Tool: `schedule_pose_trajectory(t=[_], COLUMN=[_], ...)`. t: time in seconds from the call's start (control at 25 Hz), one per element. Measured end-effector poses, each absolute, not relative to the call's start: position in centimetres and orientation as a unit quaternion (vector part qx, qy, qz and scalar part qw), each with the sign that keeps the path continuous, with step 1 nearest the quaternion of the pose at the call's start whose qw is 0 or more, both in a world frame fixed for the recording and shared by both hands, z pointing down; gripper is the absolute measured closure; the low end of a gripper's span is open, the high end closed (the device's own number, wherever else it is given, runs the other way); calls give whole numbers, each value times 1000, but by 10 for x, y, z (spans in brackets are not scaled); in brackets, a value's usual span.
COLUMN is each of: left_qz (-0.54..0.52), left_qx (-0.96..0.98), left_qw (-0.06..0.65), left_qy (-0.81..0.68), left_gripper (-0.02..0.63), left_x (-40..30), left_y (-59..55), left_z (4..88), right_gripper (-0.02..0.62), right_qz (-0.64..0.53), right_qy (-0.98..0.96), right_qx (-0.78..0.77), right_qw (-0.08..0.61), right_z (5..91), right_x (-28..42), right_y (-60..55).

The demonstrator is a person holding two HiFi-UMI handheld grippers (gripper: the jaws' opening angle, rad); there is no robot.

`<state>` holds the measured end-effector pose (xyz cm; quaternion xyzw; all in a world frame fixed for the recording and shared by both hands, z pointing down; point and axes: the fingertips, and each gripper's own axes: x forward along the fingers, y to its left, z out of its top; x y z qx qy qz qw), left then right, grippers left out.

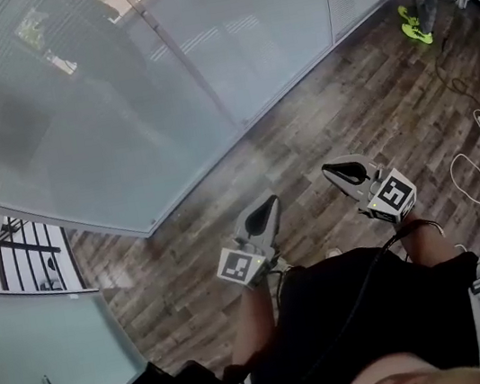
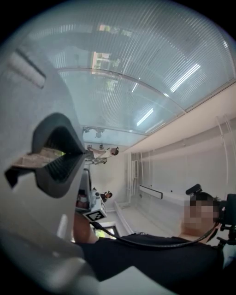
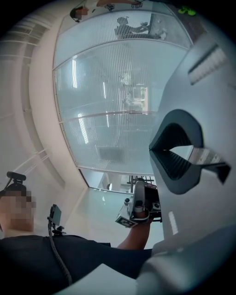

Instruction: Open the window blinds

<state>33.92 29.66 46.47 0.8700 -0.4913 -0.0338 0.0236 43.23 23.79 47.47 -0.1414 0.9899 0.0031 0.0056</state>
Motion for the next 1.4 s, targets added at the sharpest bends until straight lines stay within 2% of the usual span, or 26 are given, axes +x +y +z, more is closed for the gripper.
schedule_pose_trajectory(t=[0.52, 1.4], left_qz=[-26, -49], left_qx=[877, 871], left_qw=[33, 42], left_qy=[-479, -487], left_gripper=[603, 604], left_x=[355, 344], left_y=[293, 295], left_z=[475, 475], right_gripper=[589, 589], right_qz=[-15, -17], right_qy=[987, 993], right_qx=[-157, -121], right_qw=[7, 1], right_z=[475, 471], right_x=[448, 434], right_y=[235, 238])
